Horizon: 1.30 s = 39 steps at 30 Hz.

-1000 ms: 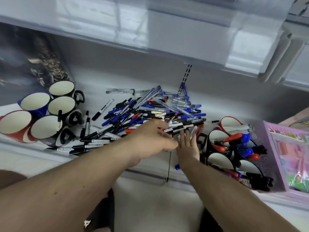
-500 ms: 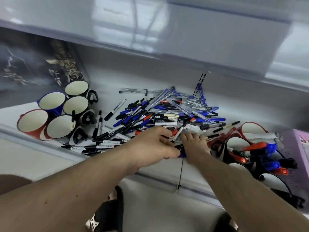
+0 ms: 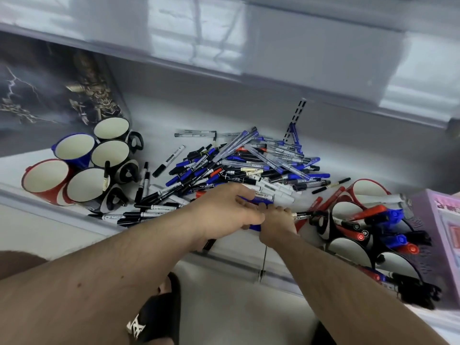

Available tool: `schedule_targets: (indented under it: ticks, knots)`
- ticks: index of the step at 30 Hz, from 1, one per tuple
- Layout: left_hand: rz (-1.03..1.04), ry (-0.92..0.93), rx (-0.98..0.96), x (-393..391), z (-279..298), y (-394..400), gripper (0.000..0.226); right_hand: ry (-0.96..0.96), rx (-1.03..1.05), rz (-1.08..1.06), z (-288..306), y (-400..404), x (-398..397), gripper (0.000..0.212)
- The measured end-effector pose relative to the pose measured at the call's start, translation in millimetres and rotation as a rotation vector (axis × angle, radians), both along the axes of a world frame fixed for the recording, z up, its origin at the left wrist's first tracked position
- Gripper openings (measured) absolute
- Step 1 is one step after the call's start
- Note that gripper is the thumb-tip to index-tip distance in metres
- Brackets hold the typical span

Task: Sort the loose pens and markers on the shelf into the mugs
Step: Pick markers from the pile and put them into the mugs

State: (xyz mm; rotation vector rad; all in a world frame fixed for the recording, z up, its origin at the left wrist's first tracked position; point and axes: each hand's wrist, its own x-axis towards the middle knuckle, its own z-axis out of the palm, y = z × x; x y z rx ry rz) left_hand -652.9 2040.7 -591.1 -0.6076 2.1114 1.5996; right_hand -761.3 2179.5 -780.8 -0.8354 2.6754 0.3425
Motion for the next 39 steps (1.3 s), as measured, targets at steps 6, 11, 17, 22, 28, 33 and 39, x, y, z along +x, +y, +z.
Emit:
schedule_targets:
  ticks: [6,11,17,22,28,33,39]
  knots:
    - [0.038,0.001,-0.008,0.9,-2.1,-4.9,0.046,-0.032,-0.267,-0.200,5.8,-1.2,-13.9,0.045]
    - [0.037,-0.029,-0.057,-2.0,-7.0,-9.8,0.028,-0.159,-0.571,-0.457,31.1,-0.5,-25.9,0.047]
    - [0.015,-0.051,-0.037,-4.0,-10.7,-5.2,0.044,-0.309,-1.012,-0.684,89.8,0.7,-40.0,0.025]
    - [0.029,-0.015,-0.043,-3.7,-8.2,0.0,0.033,-0.478,-1.222,-0.863,126.6,-8.9,-26.2,0.023]
    - [0.228,-0.081,0.121,6.2,-1.2,2.9,0.050,-0.835,-1.457,-1.023,168.8,-12.2,0.4,0.018]
    - [0.383,-0.382,0.517,26.6,-8.9,8.6,0.073,-0.966,-1.501,-1.047,191.4,-5.8,21.6,0.009]
    - [0.430,-0.396,0.770,38.9,-1.8,25.6,0.070,-0.953,-1.558,-1.049,203.1,-4.5,44.5,0.005]
